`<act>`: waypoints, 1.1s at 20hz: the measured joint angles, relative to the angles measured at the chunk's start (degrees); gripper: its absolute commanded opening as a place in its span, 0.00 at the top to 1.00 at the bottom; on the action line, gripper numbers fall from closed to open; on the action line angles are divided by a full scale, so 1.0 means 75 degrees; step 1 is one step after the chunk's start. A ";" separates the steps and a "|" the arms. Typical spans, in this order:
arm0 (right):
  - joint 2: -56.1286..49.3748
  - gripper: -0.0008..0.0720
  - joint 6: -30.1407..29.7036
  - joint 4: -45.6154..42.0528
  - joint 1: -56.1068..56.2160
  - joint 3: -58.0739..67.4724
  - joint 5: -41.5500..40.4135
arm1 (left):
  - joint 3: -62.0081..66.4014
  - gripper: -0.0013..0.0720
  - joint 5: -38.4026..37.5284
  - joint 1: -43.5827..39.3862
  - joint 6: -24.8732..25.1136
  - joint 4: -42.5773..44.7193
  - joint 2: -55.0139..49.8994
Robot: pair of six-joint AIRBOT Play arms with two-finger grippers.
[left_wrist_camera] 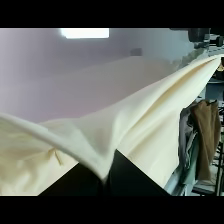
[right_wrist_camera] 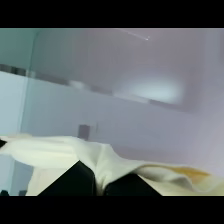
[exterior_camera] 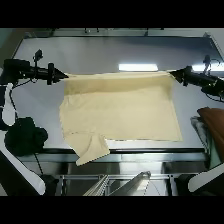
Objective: Fold the shirts.
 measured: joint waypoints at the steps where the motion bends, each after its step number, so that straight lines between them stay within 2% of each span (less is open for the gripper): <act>1: -0.0026 0.96 0.0070 -0.0294 -0.0050 0.0015 0.0157 | -0.0239 0.96 0.0000 -0.0017 0.0052 -0.0009 0.0061; 6: -0.0085 0.96 0.0463 -0.1821 -0.0146 -0.0195 0.0691 | -0.1454 0.97 0.0131 -0.0268 0.0134 0.0431 0.0187; 10: -0.0093 0.96 0.0632 -0.2334 -0.0166 -0.0344 0.0886 | -0.1845 0.97 0.0440 -0.0361 -0.0245 0.1291 0.0216; 11: -0.0093 0.90 0.0708 -0.2404 -0.0166 -0.0358 0.0941 | -0.1883 0.96 0.0501 -0.0367 -0.0341 0.1419 0.0221; 12: -0.0093 0.70 0.0799 -0.2468 -0.0166 -0.0370 0.0968 | -0.1912 0.95 0.0589 -0.0379 -0.0408 0.1521 0.0227; 13: -0.0093 0.66 0.0906 -0.2532 -0.0178 -0.0373 0.0973 | -0.1929 0.68 0.0691 -0.0382 -0.0458 0.1617 0.0227; 14: -0.0090 0.66 0.1070 -0.2602 -0.0204 -0.0370 0.1081 | -0.1932 0.49 0.0851 -0.0382 -0.0519 0.1705 0.0227; 16: -0.0064 0.47 0.1437 -0.2856 -0.0291 -0.0318 0.1419 | -0.1839 0.47 0.1262 -0.0358 -0.0641 0.1772 0.0230; 22: 0.0699 0.46 0.2900 -0.4718 -0.0831 -0.0175 0.2713 | -0.0848 0.47 0.2285 0.0073 -0.1364 0.1862 0.0597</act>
